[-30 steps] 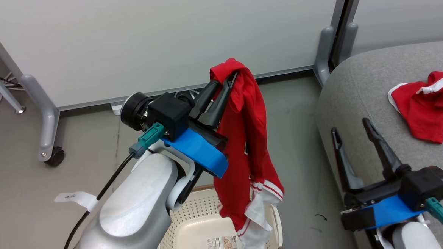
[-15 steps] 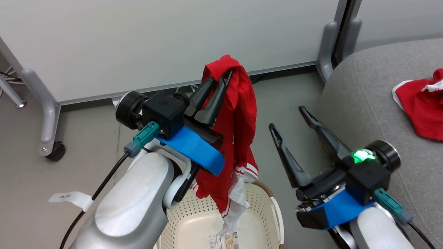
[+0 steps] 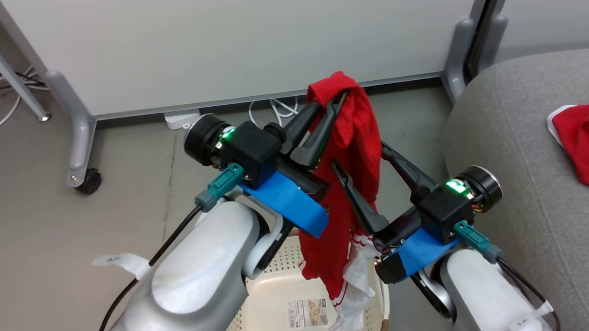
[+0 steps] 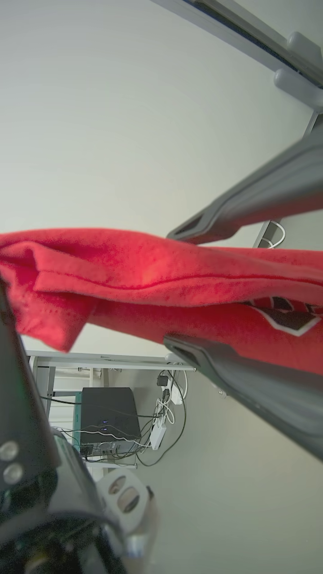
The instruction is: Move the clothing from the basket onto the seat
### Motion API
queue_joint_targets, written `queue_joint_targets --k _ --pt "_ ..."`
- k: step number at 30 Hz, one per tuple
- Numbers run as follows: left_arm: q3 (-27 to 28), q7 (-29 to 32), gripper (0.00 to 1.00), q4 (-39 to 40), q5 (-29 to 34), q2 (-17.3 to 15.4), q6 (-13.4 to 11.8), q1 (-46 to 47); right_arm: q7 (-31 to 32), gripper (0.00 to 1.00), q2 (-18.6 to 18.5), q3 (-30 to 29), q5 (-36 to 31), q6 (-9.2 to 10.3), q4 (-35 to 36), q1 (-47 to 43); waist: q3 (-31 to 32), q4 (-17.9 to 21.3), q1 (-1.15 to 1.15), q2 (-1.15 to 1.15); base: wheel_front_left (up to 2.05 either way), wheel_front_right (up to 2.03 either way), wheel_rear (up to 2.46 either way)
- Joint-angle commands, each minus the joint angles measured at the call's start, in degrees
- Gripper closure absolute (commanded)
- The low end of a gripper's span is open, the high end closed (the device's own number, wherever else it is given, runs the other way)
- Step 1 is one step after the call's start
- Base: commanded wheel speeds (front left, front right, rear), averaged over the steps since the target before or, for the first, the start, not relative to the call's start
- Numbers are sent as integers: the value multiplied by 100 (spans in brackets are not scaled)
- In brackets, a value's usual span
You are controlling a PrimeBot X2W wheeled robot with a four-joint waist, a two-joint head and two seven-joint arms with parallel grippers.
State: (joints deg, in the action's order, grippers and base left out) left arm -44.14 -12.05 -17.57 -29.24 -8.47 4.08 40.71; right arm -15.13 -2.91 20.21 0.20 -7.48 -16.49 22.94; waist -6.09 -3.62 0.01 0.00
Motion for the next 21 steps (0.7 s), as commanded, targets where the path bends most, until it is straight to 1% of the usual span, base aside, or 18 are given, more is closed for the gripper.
queue_joint_targets --k 1,6,7,8,21 --pt "-10 -29 100 30 26 15 24 93 -1 0 -4 1 -5 -3 -66 110 -25 -39 -1 0 0 0 0" --pt "-117 -38 100 87 45 110 30 131 -1 0 -2 45 203 -3 -456 270 -56 -143 -1 0 0 0 0" --pt "-133 -41 100 93 45 115 32 134 -2 71 -2 56 229 -3 -510 292 -58 -159 -1 0 0 0 0" --pt "-147 -45 100 99 43 124 35 136 -2 100 -2 66 280 -3 -543 317 -60 -173 -1 0 0 0 0" --pt "-202 -72 100 163 33 86 -12 132 -2 100 0 43 410 -3 -537 246 -82 -163 -1 0 0 0 0"
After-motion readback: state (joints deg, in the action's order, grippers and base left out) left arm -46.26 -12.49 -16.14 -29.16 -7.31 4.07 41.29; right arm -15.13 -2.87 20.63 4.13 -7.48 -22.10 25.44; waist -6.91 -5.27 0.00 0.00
